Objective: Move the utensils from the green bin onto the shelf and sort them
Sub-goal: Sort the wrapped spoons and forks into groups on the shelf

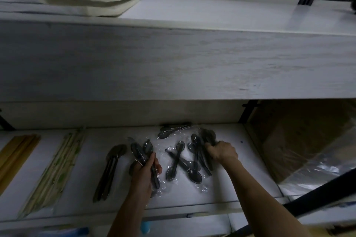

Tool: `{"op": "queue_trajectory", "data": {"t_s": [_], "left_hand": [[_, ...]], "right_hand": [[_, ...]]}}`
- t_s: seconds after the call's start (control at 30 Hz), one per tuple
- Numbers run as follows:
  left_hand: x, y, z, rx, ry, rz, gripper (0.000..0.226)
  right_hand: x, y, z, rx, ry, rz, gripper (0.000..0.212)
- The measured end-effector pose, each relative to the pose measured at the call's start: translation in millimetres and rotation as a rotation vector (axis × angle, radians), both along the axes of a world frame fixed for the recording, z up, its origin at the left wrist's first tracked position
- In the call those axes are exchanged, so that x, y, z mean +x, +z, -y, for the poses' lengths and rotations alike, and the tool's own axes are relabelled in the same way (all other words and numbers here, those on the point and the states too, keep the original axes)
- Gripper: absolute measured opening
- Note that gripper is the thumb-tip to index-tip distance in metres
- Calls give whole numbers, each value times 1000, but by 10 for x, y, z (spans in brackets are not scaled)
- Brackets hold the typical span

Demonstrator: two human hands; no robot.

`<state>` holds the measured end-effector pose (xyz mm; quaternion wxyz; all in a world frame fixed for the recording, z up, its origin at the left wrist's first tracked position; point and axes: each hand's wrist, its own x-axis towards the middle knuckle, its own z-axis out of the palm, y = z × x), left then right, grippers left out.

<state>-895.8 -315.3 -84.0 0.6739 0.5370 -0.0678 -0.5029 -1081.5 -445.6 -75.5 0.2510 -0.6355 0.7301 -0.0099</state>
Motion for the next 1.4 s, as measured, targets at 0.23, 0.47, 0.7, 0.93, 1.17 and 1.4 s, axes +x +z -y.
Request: {"op": "queue_trajectory", "data": {"t_s": [0.23, 0.47, 0.7, 0.93, 1.17, 1.4], "left_hand": [[-4, -13, -25, 14, -9, 0, 25], [6, -34, -36, 1, 0, -24, 19], [20, -33, -39, -10, 22, -65, 20], [70, -76, -66, 38, 8, -81, 15], [80, -101, -66, 63, 16, -54, 17], [124, -119, -90, 77, -29, -59, 17]], "right_hand": [[63, -54, -28, -14, 21, -28, 101], [68, -95, 5, -4, 81, 55, 84], [133, -93, -24, -3, 160, -9, 92], [101, -24, 27, 15, 172, 21, 71], [170, -10, 31, 61, 184, 7, 73], [257, 26, 80, 70, 133, 13, 63]]}}
